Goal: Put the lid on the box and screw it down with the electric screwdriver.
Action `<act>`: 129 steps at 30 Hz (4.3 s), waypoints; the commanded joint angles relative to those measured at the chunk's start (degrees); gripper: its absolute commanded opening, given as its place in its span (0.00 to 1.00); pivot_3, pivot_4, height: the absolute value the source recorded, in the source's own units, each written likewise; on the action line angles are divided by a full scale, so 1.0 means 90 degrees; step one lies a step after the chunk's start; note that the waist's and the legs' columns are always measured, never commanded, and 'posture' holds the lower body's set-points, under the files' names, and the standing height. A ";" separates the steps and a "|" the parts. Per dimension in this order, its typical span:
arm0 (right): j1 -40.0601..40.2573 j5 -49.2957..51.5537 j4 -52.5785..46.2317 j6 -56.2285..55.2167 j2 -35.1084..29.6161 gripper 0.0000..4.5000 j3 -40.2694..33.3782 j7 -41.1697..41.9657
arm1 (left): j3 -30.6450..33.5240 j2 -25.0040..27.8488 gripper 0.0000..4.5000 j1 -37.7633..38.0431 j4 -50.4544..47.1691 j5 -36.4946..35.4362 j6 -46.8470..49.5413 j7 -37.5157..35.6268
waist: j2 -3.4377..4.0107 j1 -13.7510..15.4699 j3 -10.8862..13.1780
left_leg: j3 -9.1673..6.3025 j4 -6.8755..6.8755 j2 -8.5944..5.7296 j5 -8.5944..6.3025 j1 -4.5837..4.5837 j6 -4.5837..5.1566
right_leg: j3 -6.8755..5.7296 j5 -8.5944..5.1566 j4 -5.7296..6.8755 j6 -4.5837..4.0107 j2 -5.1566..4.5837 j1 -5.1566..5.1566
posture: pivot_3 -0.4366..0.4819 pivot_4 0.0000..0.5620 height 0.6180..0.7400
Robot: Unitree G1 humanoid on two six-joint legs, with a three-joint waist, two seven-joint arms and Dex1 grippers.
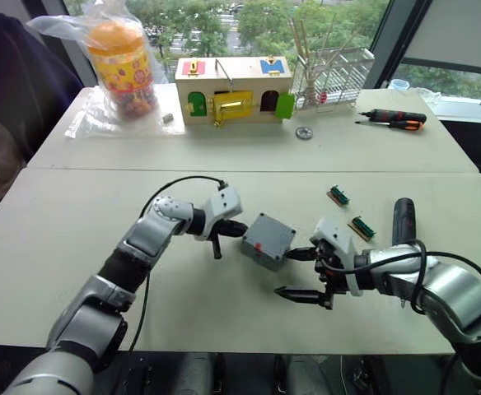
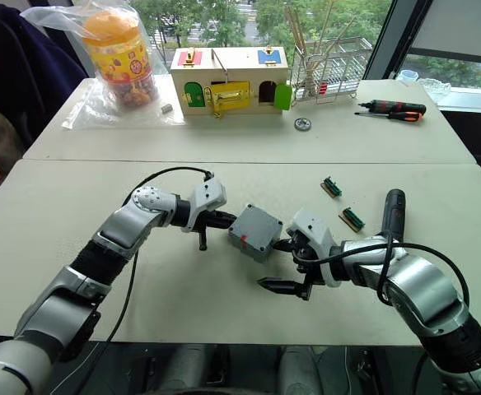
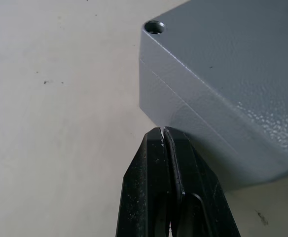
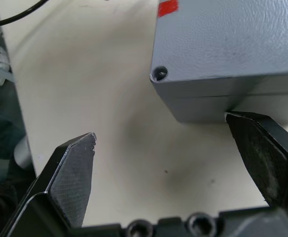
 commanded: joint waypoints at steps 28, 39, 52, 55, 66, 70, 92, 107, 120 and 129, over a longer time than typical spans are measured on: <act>-0.0408 -0.0561 0.0197 -0.0636 -0.0411 0.99 0.0211 0.0645 | 0.0017 0.0523 0.00 0.0710 -0.1832 0.0253 0.0681 -0.0084 | -0.0007 -0.0017 0.0003 | -0.0001 0.0005 0.0003 -0.0002 -0.0005 0.0004 | 0.0001 0.0000 0.0004 0.0000 0.0000 -0.0005 | 0.48 0.27 0.72; 0.0909 0.0967 0.0020 0.0791 0.0156 0.99 -0.3729 -0.0363 | 0.0632 0.1103 0.00 0.0818 -0.2304 -0.0140 0.0839 -0.0265 | -0.0010 0.0021 0.0004 | -0.0003 0.0004 0.0006 -0.0002 -0.0006 0.0003 | -0.0001 0.0001 0.0005 -0.0002 -0.0001 -0.0003 | 0.48 0.27 0.72; 0.1059 -0.0886 0.2078 -0.1867 0.0623 0.84 -0.3034 -0.1017 | 0.0931 0.0684 0.00 0.0810 -0.2544 -0.0731 0.1148 0.0131 | -0.0008 0.0115 0.0003 | 0.0010 0.0003 0.0002 -0.0002 0.0010 0.0003 | 0.0013 0.0001 0.0006 -0.0001 0.0004 0.0000 | 0.48 0.27 0.72; 0.0800 -0.1149 0.2544 -0.2246 0.0623 0.57 -0.2797 -0.0997 | 0.0928 0.0696 0.00 0.0857 -0.2578 -0.0726 0.1149 0.0194 | -0.0008 0.0129 0.0003 | 0.0010 0.0003 0.0002 -0.0001 0.0010 0.0003 | 0.0013 0.0001 0.0006 -0.0001 0.0003 0.0000 | 0.48 0.27 0.72; 0.0383 -0.1608 0.3470 -0.2883 0.0589 0.57 -0.2549 -0.0935 | 0.0870 0.0809 0.00 0.1030 -0.2705 -0.0723 0.1148 0.0333 | -0.0007 0.0127 0.0003 | 0.0011 0.0003 0.0003 0.0000 0.0010 0.0001 | 0.0013 0.0001 0.0005 -0.0001 0.0003 0.0001 | 0.48 0.27 0.72; 0.0368 -0.1539 0.3488 -0.2831 0.0668 0.57 -0.2590 -0.0958 | 0.0847 0.0780 0.00 0.1037 -0.2700 -0.0716 0.1137 0.0359 | -0.0007 0.0130 0.0003 | 0.0011 0.0004 0.0003 0.0000 0.0010 0.0000 | 0.0012 0.0001 0.0005 -0.0001 0.0003 0.0002 | 0.48 0.27 0.72; 0.0309 -0.1293 0.3205 -0.2459 0.0740 0.01 -0.2910 -0.1195 | 0.0818 0.0773 0.00 0.0941 -0.2564 -0.0696 0.1082 0.0357 | -0.0007 0.0127 0.0003 | 0.0011 0.0003 0.0003 0.0001 0.0010 0.0000 | 0.0012 0.0001 0.0005 -0.0001 0.0003 0.0001 | 0.48 0.27 0.72; -0.0487 0.0147 0.1246 -0.1027 0.0833 0.01 -0.2433 -0.0784 | 0.1125 0.1252 0.00 0.1047 -0.3025 -0.1156 0.1428 -0.0011 | -0.0006 0.0095 0.0003 | 0.0009 -0.0005 0.0009 0.0001 0.0010 -0.0001 | 0.0012 0.0001 0.0006 -0.0002 0.0008 -0.0003 | 0.48 0.27 0.72; -0.0704 0.0257 0.1184 -0.0830 0.1054 0.01 -0.1398 -0.0632 | 0.1288 0.1444 0.00 0.1279 -0.3490 -0.1493 0.1868 0.0244 | -0.0007 0.0117 0.0003 | 0.0006 0.0000 0.0004 0.0000 0.0008 0.0001 | 0.0011 0.0001 0.0006 -0.0002 0.0006 -0.0001 | 0.48 0.27 0.72; -0.0835 -0.0066 0.1595 -0.1119 0.1090 0.01 -0.1143 -0.0534 | 0.1254 0.1428 0.00 0.1294 -0.3503 -0.1520 0.1888 0.0391 | -0.0007 0.0125 0.0003 | 0.0007 0.0000 0.0003 0.0000 0.0008 0.0001 | 0.0011 0.0001 0.0006 -0.0002 0.0005 -0.0001 | 0.48 0.27 0.72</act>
